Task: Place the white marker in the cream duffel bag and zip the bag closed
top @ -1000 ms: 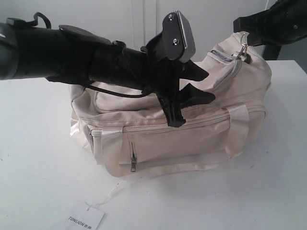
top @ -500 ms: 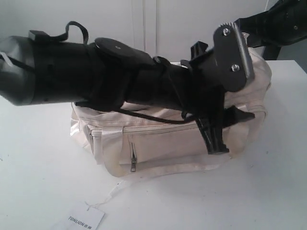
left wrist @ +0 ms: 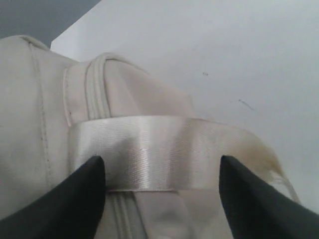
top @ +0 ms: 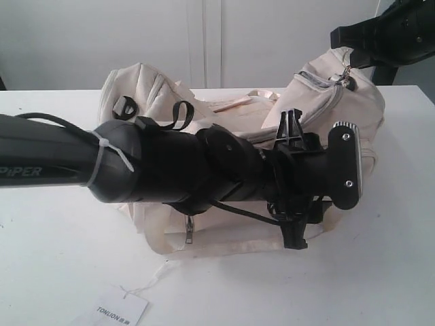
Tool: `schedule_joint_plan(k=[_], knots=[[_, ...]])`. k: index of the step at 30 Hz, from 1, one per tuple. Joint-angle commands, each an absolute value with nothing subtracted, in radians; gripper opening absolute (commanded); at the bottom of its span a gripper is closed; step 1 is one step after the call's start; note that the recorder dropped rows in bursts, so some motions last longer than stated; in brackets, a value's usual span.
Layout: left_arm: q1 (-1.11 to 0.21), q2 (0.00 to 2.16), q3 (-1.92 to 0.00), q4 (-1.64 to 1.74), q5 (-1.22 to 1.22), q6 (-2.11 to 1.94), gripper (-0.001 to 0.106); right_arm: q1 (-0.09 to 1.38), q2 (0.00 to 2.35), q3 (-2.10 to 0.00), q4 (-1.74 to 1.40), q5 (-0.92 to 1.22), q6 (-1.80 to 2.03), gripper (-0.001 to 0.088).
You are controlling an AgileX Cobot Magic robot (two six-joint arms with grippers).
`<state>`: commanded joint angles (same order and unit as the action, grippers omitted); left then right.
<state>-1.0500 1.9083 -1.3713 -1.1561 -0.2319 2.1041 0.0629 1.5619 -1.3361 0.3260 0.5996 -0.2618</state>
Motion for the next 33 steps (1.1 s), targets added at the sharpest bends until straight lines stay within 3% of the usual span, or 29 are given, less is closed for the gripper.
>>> schedule_joint_plan(k=[20,25,28,31,33], knots=[[-1.066,2.001,-1.427,-1.054,-0.376,2.062,0.069,0.063,1.562,-1.336,0.326,0.612,-0.262,0.0000],[-1.059,2.019,-1.427,-1.045,-0.302,2.005,0.067,0.063,1.562,-1.336,0.326,0.612,-0.262,0.0000],[-1.059,2.020,-1.427,-1.018,-0.297,2.005,0.052,0.063,1.562,-1.336,0.326,0.616,-0.262,0.0000],[-1.059,2.020,-1.427,-1.011,-0.325,2.016,0.026,0.063,1.562,-1.336,0.326,0.626,-0.262,0.0000],[-1.059,2.020,-1.427,-1.011,-0.359,2.018,0.000,0.063,1.562,-1.336,0.326,0.626,-0.268,0.0000]])
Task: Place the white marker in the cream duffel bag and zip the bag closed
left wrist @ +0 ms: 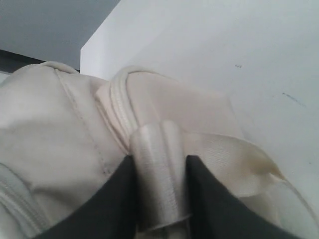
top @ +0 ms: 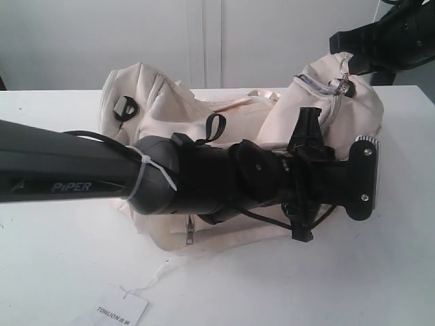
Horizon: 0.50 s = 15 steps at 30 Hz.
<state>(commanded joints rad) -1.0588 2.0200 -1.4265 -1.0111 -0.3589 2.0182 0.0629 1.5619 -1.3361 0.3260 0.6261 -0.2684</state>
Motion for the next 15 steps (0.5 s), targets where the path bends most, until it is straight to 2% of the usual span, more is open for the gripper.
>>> schedule_joint_plan(k=[5,11,15], knots=[[-1.059,2.008,-1.427,-1.011,-0.297,2.018,0.000,0.063,1.562,-1.336,0.425,0.611,-0.403,0.0000],[-1.059,1.942,-1.427,-1.007,-0.046,2.022,0.000,0.063,1.625,-1.336,0.468,0.513,-0.427,0.0000],[-1.059,1.933,-1.427,-0.961,0.069,2.022,0.000,0.063,1.648,-1.336,0.618,0.479,-0.589,0.0000]])
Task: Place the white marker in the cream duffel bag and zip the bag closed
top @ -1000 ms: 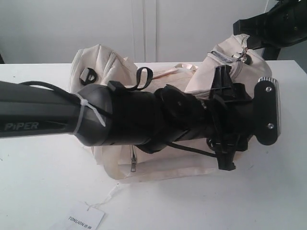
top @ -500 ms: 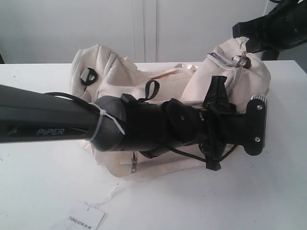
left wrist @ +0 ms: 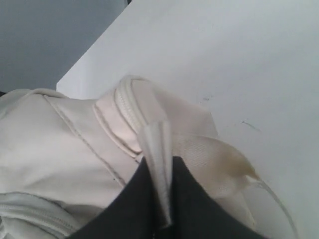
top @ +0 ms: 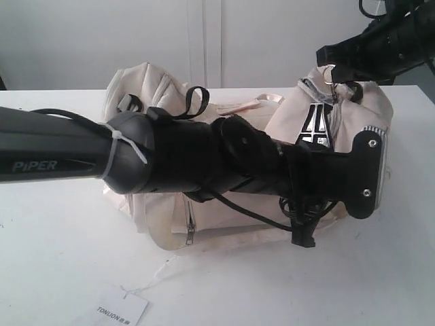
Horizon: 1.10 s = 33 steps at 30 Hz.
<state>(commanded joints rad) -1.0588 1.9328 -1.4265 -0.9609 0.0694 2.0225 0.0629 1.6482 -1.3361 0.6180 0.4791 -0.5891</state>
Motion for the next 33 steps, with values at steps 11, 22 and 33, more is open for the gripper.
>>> schedule_joint_plan(k=[11,22,33], knots=[[-1.059,1.933,-1.427,-0.933,0.159,2.022,0.000,0.063,1.684,-1.336,0.637,0.319,-0.630,0.0000],[-1.059,1.933,-1.427,-0.933,0.167,2.022,0.000,0.096,1.719,-1.350,0.634,0.267,-0.633,0.0000],[-1.059,1.933,-1.427,-0.933,0.051,2.018,0.000,0.061,1.642,-1.444,0.548,0.781,-0.515,0.0000]])
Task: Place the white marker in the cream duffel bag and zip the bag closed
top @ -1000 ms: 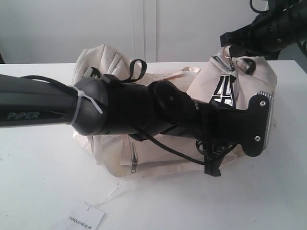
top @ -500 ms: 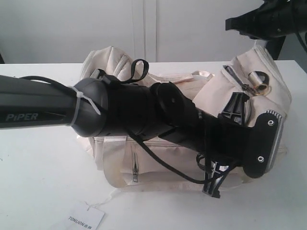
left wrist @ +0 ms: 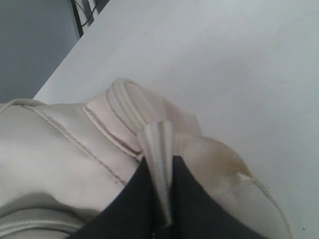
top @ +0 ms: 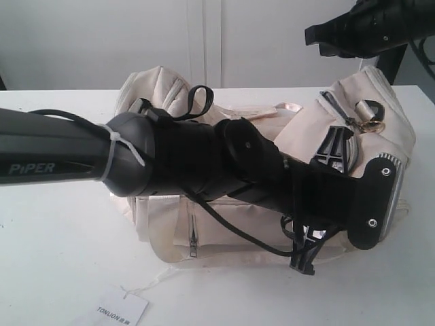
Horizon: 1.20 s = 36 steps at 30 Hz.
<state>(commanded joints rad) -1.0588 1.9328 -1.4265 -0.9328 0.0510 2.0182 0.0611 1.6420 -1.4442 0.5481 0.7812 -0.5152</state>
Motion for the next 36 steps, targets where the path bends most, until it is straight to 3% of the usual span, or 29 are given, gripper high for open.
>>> schedule_joint_plan(k=[5,12,15,36], knots=[[-1.059,1.933,-1.427,-0.933,0.054,2.018,0.000,0.020,1.634,-1.471,0.393,1.021,-0.420,0.0024],[-1.059,1.933,-1.427,-0.933,0.054,2.018,0.000,0.018,1.634,-1.456,0.375,1.079,-0.477,0.0240],[-1.059,1.933,-1.427,-0.933,0.054,2.016,0.000,0.018,1.645,-1.456,0.390,1.076,-0.409,0.0280],[-1.059,1.933,-1.427,-0.935,0.054,2.016,0.000,0.070,1.667,-1.452,0.342,1.120,-0.243,0.0269]])
